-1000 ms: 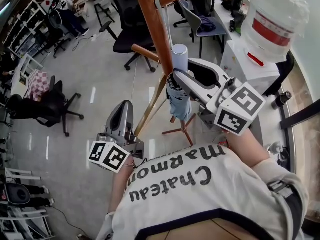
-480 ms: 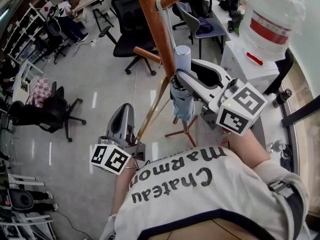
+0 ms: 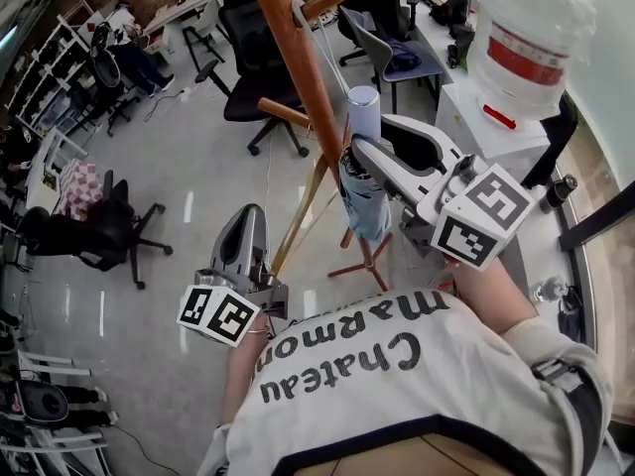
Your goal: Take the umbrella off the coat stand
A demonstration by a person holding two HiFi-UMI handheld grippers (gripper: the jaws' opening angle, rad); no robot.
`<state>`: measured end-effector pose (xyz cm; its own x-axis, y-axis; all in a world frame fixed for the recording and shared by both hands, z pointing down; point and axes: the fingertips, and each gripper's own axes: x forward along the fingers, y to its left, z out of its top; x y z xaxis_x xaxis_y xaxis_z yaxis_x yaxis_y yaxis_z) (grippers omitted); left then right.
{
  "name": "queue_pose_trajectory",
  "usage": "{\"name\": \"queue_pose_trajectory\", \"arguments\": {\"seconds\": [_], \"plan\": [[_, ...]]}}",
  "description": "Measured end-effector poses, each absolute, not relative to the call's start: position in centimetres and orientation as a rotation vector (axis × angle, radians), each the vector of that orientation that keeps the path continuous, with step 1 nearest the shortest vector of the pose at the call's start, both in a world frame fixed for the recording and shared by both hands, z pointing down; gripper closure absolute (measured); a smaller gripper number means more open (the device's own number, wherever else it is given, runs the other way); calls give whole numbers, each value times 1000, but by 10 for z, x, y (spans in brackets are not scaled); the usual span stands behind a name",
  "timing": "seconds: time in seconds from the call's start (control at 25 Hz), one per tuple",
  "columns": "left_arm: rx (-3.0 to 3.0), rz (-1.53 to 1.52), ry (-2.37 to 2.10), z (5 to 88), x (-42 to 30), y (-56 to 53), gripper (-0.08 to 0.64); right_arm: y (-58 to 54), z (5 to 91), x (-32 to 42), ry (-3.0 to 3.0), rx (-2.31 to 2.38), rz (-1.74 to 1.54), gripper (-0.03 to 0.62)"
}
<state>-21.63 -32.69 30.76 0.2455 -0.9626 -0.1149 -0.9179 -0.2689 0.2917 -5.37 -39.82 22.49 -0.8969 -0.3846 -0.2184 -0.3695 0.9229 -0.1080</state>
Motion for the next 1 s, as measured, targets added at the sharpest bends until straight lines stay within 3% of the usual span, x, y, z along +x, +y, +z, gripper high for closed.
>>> {"name": "queue_pose_trajectory", "arguments": {"seconds": [1.0], "plan": [[2372, -431, -1774, 299, -197, -308, 535, -382, 194, -15, 2787, -613, -37, 442]]}}
